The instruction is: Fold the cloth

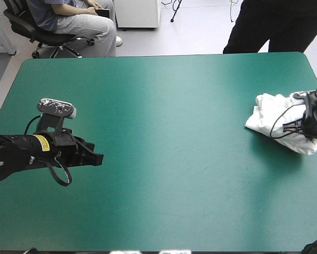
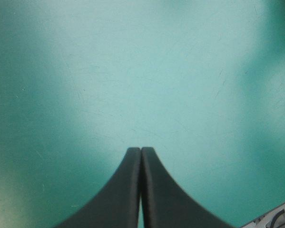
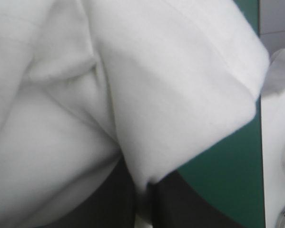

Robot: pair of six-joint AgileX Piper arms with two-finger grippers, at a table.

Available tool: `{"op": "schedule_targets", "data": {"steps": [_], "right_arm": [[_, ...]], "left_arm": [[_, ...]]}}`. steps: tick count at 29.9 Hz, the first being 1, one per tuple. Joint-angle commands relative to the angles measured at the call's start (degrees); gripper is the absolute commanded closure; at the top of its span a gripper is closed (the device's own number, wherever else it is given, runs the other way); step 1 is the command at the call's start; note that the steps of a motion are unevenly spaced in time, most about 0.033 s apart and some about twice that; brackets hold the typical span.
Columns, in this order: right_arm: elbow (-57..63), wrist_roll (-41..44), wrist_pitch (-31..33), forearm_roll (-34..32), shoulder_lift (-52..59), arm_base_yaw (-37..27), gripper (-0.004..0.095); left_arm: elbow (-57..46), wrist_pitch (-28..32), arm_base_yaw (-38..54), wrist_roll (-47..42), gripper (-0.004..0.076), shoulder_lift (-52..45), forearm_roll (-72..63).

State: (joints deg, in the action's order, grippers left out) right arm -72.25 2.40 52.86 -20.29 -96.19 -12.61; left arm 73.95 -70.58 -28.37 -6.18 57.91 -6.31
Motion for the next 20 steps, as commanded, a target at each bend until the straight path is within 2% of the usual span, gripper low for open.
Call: {"op": "schedule_targets", "data": {"steps": [1, 6, 8, 10, 16, 18, 20], "right_arm": [[-0.44, 0.48, -1.72, -1.05, 3.40, -3.27, 0.0921], [-0.44, -0.14, -3.13, 2.95, 3.28, -3.92, 0.0920], [-0.44, -1.93, -3.63, 4.79, 3.07, -3.92, 0.0880], [-0.44, -2.98, -3.64, 6.46, 2.84, -3.92, 0.0758], [-0.44, -3.17, -3.02, 8.05, 2.84, -3.92, 0.0189], [-0.44, -3.17, -2.92, 8.69, 3.07, -3.92, 0.0138], [-0.44, -3.05, -2.92, 8.93, 3.70, -3.92, 0.0158]], "left_arm": [[1.33, 0.50, -0.17, 0.19, 0.0741, -0.62, -1.31], [1.33, 0.50, -0.17, 0.44, 0.0741, -0.62, -1.31], [1.33, 0.50, -0.17, 0.44, 0.0741, -0.62, -1.31], [1.33, 0.50, -0.17, 0.44, 0.0741, -0.62, -1.31], [1.33, 0.39, -0.17, 0.44, 0.0741, -0.62, -1.79], [1.33, 0.39, -0.17, 0.44, 0.0741, -0.62, -1.92], [1.33, 0.39, -0.17, 0.44, 0.0741, -0.62, -2.46]]}}
